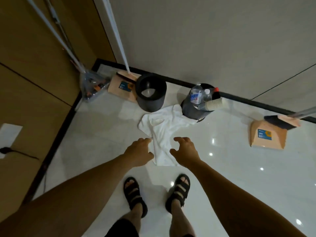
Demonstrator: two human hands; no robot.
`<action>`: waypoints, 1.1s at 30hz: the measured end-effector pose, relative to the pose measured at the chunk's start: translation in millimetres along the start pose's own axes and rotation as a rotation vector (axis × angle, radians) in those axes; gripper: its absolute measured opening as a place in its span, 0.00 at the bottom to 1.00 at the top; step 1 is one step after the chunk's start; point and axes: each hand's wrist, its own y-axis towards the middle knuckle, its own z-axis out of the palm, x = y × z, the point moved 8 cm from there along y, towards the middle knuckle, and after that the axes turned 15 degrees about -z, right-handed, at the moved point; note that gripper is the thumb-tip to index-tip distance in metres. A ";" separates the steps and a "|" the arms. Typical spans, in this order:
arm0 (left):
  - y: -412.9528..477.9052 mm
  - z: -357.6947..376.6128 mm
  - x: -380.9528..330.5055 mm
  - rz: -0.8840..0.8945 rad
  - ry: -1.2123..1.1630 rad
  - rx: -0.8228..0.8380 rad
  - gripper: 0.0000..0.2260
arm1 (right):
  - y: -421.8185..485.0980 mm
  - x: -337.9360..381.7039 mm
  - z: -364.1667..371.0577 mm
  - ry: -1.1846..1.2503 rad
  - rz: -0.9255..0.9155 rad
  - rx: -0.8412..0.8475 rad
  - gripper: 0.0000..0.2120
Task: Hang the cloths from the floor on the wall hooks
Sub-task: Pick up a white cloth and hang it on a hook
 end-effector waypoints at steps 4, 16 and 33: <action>108.9 75.5 2.2 -0.082 -0.062 0.014 0.28 | 83.8 -87.1 81.5 0.001 0.023 0.101 0.26; 316.8 292.8 87.6 -0.263 -0.173 0.097 0.27 | 210.3 -295.5 317.2 -0.156 0.132 0.232 0.26; 143.3 47.5 -3.3 0.104 -0.316 -0.151 0.46 | 156.7 -31.3 89.3 0.216 -0.278 0.077 0.06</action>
